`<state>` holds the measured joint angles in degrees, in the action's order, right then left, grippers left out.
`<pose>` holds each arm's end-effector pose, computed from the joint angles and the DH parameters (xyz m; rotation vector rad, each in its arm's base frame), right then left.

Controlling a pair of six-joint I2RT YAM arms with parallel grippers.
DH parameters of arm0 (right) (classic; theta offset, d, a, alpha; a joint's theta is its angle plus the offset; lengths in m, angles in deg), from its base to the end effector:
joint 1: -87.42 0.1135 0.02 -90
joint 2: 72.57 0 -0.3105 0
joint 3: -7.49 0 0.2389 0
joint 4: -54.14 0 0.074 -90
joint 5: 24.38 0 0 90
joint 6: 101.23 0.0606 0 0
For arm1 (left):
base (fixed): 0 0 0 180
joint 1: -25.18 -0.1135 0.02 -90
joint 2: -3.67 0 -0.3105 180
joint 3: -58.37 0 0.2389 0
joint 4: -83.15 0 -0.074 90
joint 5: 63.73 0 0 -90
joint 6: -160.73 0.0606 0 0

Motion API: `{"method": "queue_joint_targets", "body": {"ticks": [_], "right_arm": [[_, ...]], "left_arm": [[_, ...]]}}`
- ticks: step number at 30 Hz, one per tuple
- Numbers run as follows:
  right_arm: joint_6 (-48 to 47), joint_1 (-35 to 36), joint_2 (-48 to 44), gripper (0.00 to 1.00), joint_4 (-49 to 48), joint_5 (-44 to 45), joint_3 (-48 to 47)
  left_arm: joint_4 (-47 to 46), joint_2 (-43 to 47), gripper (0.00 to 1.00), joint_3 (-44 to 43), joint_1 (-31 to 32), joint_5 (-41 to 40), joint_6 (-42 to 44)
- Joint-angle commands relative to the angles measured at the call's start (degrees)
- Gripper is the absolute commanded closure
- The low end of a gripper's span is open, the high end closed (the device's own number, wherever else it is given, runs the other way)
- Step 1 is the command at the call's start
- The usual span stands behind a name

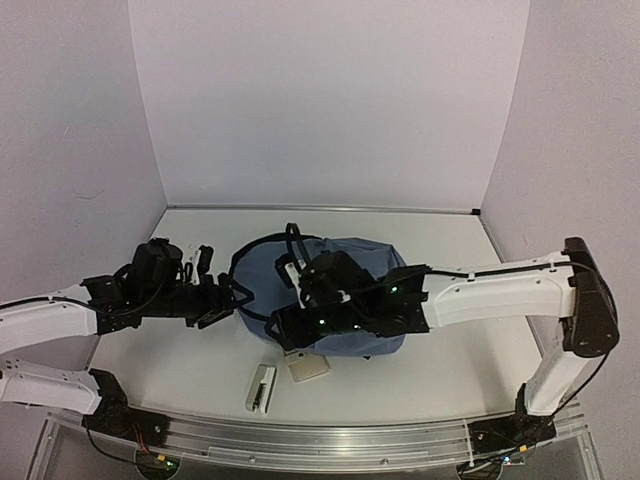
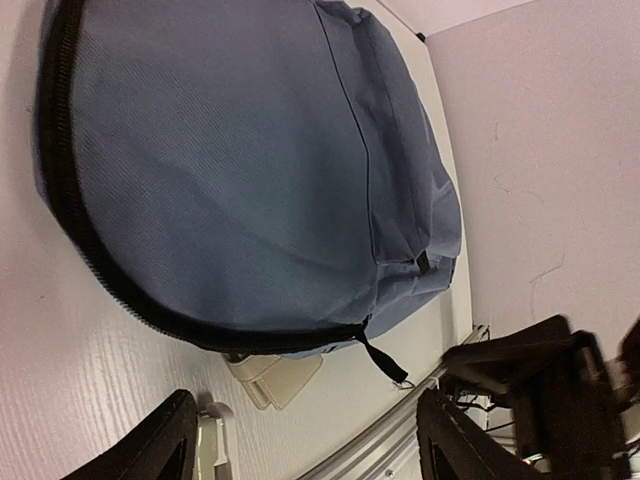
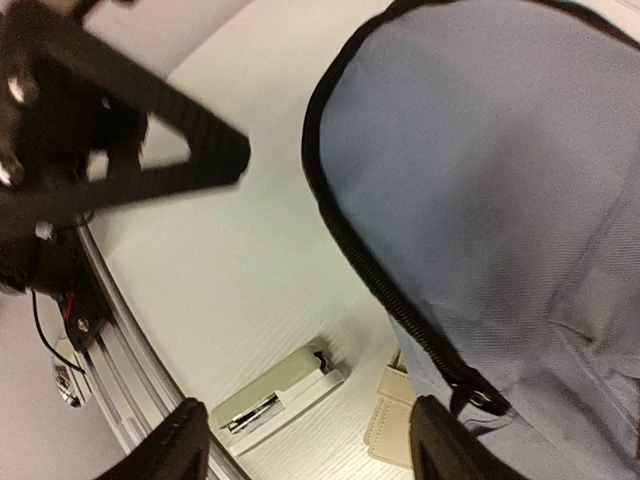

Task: Pack the student bag
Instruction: Zip the student bag at the center of the board.

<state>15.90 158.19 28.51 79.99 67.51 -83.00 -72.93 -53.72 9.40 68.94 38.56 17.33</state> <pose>0.1411 0.3985 0.2944 -0.8594 2.1994 0.8731 0.1366 -0.1487 0.2688 -0.0593 2.3788 -1.1497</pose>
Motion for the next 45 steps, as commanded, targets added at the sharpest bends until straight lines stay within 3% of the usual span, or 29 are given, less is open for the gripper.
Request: {"method": "queue_joint_targets", "body": {"ticks": [1, 5, 13, 16, 21, 24, 35, 45], "right_arm": [[2.5, -1.9, -10.5, 0.23, -0.5, 9.7, 2.7], [5.7, -7.8, -14.5, 0.17, 0.9, 11.7, 7.2], [11.3, -18.7, -21.6, 0.06, 3.0, 14.5, 16.7], [11.7, -20.2, -23.8, 0.04, 3.2, 15.8, 18.9], [11.9, -20.6, -25.7, 0.04, 3.2, 16.5, 20.9], [12.2, -20.7, -26.2, 0.04, 3.2, 17.0, 21.8], [12.2, -20.7, -29.0, 0.03, 3.1, 17.1, 24.0], [13.3, -20.7, -29.4, 0.03, 3.1, 16.5, 25.8]], "left_arm": [[-8.5, -5.7, 0.26, -1.4, 6.6, -6.6, -0.6], [-11.9, -12.4, 0.27, -5.5, 11.1, -9.0, -1.4], [-6.7, -25.5, 0.21, -15.8, 15.4, -9.0, -8.9], [-3.5, -28.1, 0.20, -18.5, 15.9, -7.8, -11.1], [9.3, -33.1, 0.21, -27.0, 19.3, -10.6, -14.6], [11.2, -34.7, 0.22, -28.7, 20.4, -11.7, -16.4], [13.0, -37.4, 0.48, -29.9, 20.6, -15.9, -20.9], [12.4, -37.1, 0.74, -30.3, 20.6, -16.8, -20.1]]}}
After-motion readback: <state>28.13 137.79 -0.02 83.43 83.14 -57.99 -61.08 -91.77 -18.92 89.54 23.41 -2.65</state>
